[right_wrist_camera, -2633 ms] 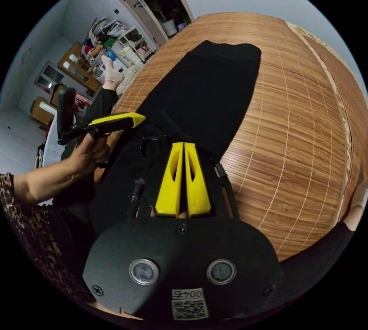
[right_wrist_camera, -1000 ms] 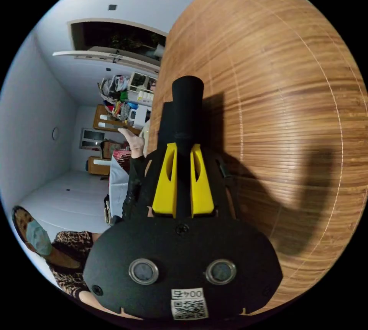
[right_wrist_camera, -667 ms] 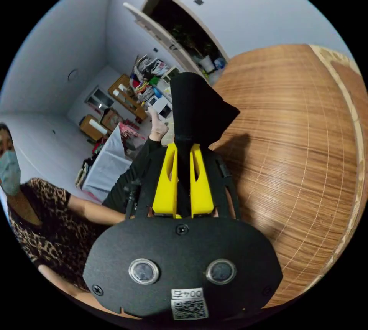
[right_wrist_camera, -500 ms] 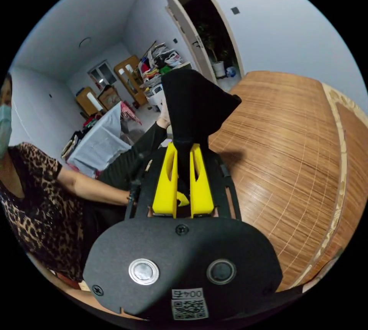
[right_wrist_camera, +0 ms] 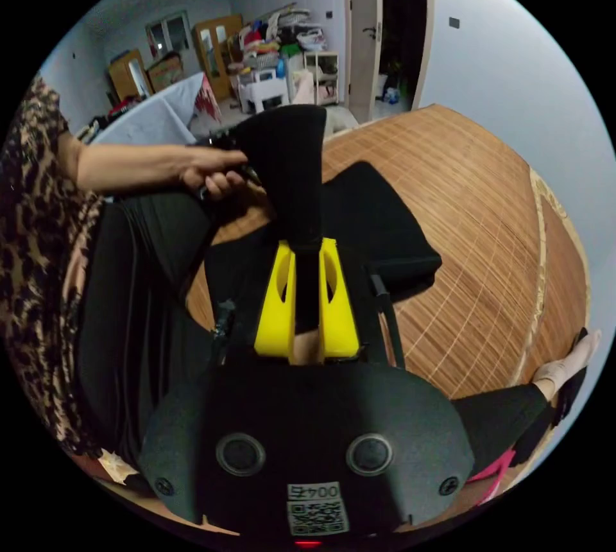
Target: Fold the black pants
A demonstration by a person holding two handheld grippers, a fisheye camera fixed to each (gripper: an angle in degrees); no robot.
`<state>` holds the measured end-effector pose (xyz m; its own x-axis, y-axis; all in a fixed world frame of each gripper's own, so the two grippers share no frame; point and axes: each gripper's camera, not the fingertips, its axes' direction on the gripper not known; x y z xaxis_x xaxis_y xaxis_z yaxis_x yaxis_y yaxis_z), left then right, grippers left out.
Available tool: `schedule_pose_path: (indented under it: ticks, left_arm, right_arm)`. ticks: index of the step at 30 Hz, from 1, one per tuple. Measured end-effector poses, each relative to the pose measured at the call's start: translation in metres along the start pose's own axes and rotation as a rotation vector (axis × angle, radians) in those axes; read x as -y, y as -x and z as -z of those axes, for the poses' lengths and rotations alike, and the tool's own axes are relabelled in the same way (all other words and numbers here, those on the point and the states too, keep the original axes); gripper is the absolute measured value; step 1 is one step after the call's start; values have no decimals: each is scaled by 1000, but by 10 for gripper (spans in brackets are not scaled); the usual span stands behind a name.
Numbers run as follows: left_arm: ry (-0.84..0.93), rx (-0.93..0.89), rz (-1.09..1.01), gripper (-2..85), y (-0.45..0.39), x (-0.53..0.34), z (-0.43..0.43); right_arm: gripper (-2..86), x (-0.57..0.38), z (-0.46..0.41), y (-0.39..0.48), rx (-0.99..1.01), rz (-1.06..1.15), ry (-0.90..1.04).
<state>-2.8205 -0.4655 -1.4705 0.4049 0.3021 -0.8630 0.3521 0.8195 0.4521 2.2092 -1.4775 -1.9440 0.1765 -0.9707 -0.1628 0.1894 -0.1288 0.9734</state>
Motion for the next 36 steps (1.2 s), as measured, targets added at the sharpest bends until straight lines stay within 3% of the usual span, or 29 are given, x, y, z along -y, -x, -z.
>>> schedule_pose_path:
  ticks: [7,14,17,21,24,29,36]
  left_arm:
    - [101,135,-109,2,-36,4,1]
    - [200,172,-160,6,-64,-11,21]
    - [184,216,-198,11,-77,-26,40]
    - [140,106,-159,42,-67,-31,59]
    - [193,94,-130,77,-59,-28,44]
    - [255,167,-130,100,-62,-20,22]
    - [304,160,-71,106,-52,-16,14]
  right_arm:
    - [74,-25,-27,29,-104,-7,179]
    - [78,-50,-17,6,44,-212,326]
    - [90,-79,2,-15,184,-422,194]
    - [120,-133,8,-51,474,-820,-119]
    - [135,-152,-12,-63,498,-1000,-97]
    - [149,-151,-45,-65,493,-1050,75]
    - [131,-158,-68,-76,532,-1021,166]
